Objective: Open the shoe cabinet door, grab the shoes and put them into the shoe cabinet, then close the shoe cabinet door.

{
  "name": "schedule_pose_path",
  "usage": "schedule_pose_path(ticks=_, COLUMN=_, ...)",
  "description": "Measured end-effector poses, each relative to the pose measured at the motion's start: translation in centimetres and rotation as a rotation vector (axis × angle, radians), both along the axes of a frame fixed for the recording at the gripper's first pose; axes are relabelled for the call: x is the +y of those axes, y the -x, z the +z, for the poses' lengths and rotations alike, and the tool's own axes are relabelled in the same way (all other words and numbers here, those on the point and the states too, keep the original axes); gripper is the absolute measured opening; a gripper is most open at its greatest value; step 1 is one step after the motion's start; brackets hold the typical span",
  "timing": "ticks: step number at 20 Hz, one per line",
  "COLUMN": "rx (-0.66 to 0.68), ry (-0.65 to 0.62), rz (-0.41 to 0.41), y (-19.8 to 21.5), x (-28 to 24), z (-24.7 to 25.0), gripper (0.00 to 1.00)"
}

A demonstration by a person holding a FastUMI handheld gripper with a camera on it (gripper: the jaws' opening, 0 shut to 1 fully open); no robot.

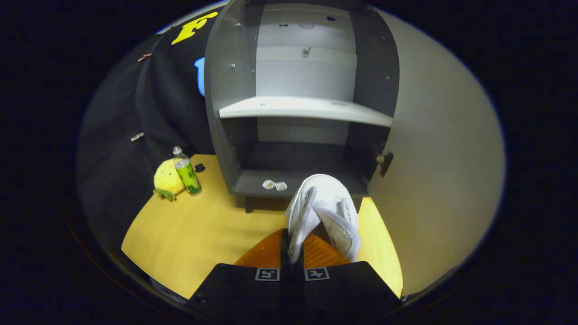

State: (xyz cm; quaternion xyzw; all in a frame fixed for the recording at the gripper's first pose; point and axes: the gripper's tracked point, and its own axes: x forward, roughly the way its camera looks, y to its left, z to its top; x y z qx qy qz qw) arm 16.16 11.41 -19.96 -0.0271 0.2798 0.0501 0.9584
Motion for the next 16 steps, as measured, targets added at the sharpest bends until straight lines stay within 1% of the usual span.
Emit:
schedule_pose_path(ticks=4, rx=-0.13, ry=-0.006, rz=0.023, y=-3.0, x=0.7, z=8.7, gripper=0.05)
schedule_pose_path(ticks=9, rx=-0.263, ry=0.025, rz=0.068, y=-9.1, x=2.5, z=16.6, gripper=0.05)
schedule_pose_path(ticks=13, rx=-0.332, ry=0.023, rz=0.074, y=-14.8, x=3.6, z=21.2, gripper=0.05)
schedule_pose_path(ticks=16, rx=-0.367, ry=0.045, rz=0.081, y=-19.1, x=4.5, z=22.8, gripper=0.05)
